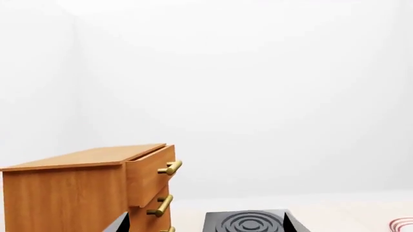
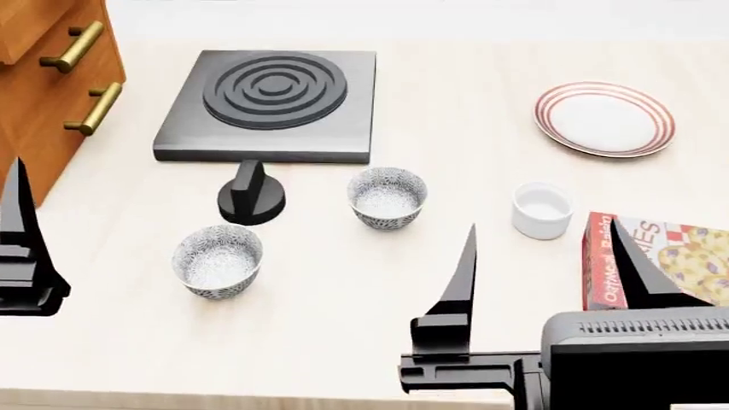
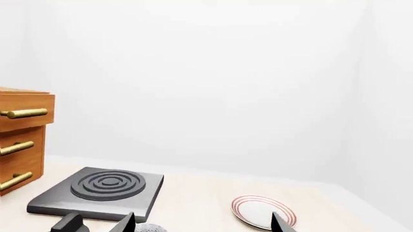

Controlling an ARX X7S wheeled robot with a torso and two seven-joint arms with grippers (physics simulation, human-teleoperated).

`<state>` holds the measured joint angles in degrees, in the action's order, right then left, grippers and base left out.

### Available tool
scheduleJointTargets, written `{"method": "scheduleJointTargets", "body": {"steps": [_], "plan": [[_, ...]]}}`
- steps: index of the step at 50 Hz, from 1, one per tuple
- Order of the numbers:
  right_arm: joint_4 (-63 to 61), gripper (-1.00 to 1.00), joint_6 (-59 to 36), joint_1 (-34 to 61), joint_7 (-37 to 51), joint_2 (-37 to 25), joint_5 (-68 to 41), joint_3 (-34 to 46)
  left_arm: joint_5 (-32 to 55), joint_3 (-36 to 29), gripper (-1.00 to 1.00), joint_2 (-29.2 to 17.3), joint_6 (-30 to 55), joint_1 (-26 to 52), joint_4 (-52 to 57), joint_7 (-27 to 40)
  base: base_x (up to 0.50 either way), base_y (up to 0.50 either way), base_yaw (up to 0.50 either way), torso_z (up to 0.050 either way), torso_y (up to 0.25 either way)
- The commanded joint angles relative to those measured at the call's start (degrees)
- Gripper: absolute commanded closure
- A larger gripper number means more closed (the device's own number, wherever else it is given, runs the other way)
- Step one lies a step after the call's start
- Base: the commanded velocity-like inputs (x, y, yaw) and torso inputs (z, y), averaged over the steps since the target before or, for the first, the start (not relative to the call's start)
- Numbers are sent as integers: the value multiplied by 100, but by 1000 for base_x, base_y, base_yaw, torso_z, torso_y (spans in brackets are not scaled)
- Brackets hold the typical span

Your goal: Pick the akita bowl next to the ramekin and place it on the plate.

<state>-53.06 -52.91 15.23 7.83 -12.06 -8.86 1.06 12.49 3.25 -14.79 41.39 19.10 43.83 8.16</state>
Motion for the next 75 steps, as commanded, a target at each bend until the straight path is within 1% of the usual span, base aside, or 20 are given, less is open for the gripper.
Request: {"method": "scheduleJointTargets", "body": {"steps": [1, 20, 47, 75], "plan": [[28, -100, 125, -24, 14, 9, -67, -29, -23, -20, -100, -24, -86, -10, -46, 48, 184, 0, 0, 0, 0], [167, -100, 324, -117, 78, -9, -111, -52, -34, -70, -100, -55, -206, -82, -157, 99, 219, 0, 0, 0, 0], [158, -100, 289, -98, 184, -88, -163, 16, 30, -92, -100, -104, -209, -64, -191, 165, 272, 0, 0, 0, 0], [310, -100, 484, -136, 245, -135, -230, 34, 36, -138, -100, -169, -339, -106, -288, 220, 262, 0, 0, 0, 1]]}}
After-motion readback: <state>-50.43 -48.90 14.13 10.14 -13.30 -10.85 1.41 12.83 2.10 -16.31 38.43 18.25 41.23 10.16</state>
